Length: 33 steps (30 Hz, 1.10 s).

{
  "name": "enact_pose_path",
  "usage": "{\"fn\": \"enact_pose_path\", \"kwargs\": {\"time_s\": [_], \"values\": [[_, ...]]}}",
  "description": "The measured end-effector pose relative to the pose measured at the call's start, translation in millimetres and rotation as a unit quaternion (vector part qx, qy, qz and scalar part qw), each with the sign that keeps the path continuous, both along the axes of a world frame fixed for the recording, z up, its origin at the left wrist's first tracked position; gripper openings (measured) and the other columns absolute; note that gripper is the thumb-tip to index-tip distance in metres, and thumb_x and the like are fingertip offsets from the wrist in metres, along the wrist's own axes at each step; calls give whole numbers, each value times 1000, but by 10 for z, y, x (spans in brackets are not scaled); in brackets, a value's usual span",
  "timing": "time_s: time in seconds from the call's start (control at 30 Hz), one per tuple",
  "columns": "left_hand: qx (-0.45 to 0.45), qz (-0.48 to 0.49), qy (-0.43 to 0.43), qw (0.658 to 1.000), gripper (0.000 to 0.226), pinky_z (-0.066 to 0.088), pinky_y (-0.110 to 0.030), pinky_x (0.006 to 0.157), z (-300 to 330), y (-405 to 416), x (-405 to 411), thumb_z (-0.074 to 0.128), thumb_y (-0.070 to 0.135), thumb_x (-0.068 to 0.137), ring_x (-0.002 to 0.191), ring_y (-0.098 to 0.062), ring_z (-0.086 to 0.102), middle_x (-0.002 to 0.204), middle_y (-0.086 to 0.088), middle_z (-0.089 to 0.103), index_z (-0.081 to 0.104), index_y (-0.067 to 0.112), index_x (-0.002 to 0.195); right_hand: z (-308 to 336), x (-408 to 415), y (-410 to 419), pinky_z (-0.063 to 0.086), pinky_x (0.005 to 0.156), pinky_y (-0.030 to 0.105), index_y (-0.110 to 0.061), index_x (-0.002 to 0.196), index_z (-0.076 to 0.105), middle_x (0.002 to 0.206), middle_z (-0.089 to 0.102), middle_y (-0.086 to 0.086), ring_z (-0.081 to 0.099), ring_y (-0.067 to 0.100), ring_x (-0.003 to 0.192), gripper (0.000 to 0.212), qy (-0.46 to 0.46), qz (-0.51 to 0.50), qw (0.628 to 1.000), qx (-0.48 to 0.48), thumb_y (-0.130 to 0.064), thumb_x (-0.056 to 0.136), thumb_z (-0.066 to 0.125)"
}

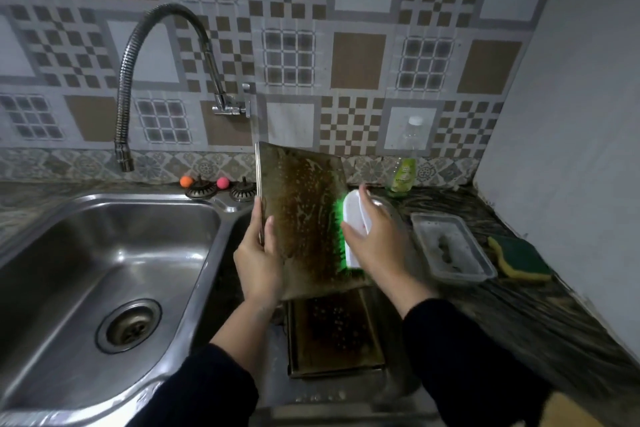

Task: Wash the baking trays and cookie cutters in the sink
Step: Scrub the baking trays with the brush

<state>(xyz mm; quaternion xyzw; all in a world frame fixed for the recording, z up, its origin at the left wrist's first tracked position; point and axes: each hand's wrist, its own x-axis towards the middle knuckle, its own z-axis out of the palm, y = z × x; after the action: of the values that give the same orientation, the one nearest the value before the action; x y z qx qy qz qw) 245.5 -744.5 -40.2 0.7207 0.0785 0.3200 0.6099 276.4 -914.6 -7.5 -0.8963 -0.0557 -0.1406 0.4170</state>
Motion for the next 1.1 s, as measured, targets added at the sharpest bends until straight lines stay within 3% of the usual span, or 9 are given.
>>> {"fn": "enact_pose_path", "kwargs": {"time_s": [0.1, 0.23, 0.37, 0.5, 0.63, 0.77, 0.9, 1.03, 1.1], "values": [[38, 42, 26, 998, 44, 35, 7, 67, 31, 32, -92, 47, 29, 99, 77, 35, 45, 98, 28, 51, 42, 32, 143, -320, -258, 117, 36, 101, 25, -34, 150, 22, 148, 40, 1, 40, 19, 134, 74, 15, 25, 999, 36, -35, 88, 63], [157, 48, 50, 985, 49, 40, -9, 61, 37, -151, -265, 46, 37, 99, 71, 13, 57, 86, 25, 55, 27, 55, 140, 91, -71, 366, 35, 106, 34, -34, 151, 11, 156, 24, 3, 29, 22, 141, 83, 20, 48, 996, 71, -57, 85, 57], [357, 71, 28, 931, 54, 40, -25, 41, -10, -297, -336, 48, 32, 96, 57, -7, 55, 80, 9, 62, 30, 45, 145, 591, 111, 519, 45, 92, 37, -33, 152, 3, 155, 17, 11, 44, 32, 129, 89, 39, -1, 998, 46, -66, 84, 49], [427, 91, 30, 899, 53, 36, -28, 30, -13, -334, -358, 45, 34, 97, 45, -10, 47, 70, 7, 53, 28, 40, 147, 668, 150, 510, 54, 77, 36, -35, 151, 7, 148, 28, 16, 62, 31, 96, 71, 25, -34, 999, 16, -48, 93, 44], [401, -18, 29, 915, 47, 53, -28, 64, 150, -298, -382, 20, 51, 99, 88, -9, 61, 107, 9, 62, 17, 50, 146, 640, 180, 403, 46, 61, 29, -34, 152, 14, 124, 49, 13, 60, 24, 82, 63, 3, -32, 997, 71, -42, 95, 41], [277, -28, 117, 953, 51, 35, -38, 106, 209, 49, -160, 23, 57, 97, 133, -23, 38, 143, -4, 43, 14, 50, 146, 609, 128, 382, 44, 65, 24, -30, 151, 20, 126, 54, 7, 55, 10, 78, 56, 1, 29, 985, 171, -34, 99, 40], [242, -29, 268, 932, 70, 31, -51, 111, 82, 565, -113, 28, 71, 88, 139, -35, 32, 156, -10, 25, -8, 52, 145, 600, -51, 550, 46, 63, 24, -25, 150, 26, 107, 57, -7, 55, 11, 82, 50, 33, 62, 964, 255, -32, 101, 36], [178, -73, 250, 949, 68, 37, -36, 103, 39, 925, -259, 39, 58, 94, 130, -26, 47, 147, 0, 44, 3, 43, 150, 552, -112, 896, 39, 65, 19, -22, 148, 31, 115, 54, 1, 51, 5, 80, 49, 60, 70, 961, 262, -35, 101, 35], [175, -64, 246, 951, 65, 39, -36, 100, 38, 1133, -332, 39, 55, 95, 127, -25, 50, 144, 0, 48, 8, 42, 150, 540, -126, 1053, 42, 82, 21, -24, 152, 20, 130, 51, -2, 54, 11, 103, 55, 68, 82, 971, 213, -38, 101, 35]]}}
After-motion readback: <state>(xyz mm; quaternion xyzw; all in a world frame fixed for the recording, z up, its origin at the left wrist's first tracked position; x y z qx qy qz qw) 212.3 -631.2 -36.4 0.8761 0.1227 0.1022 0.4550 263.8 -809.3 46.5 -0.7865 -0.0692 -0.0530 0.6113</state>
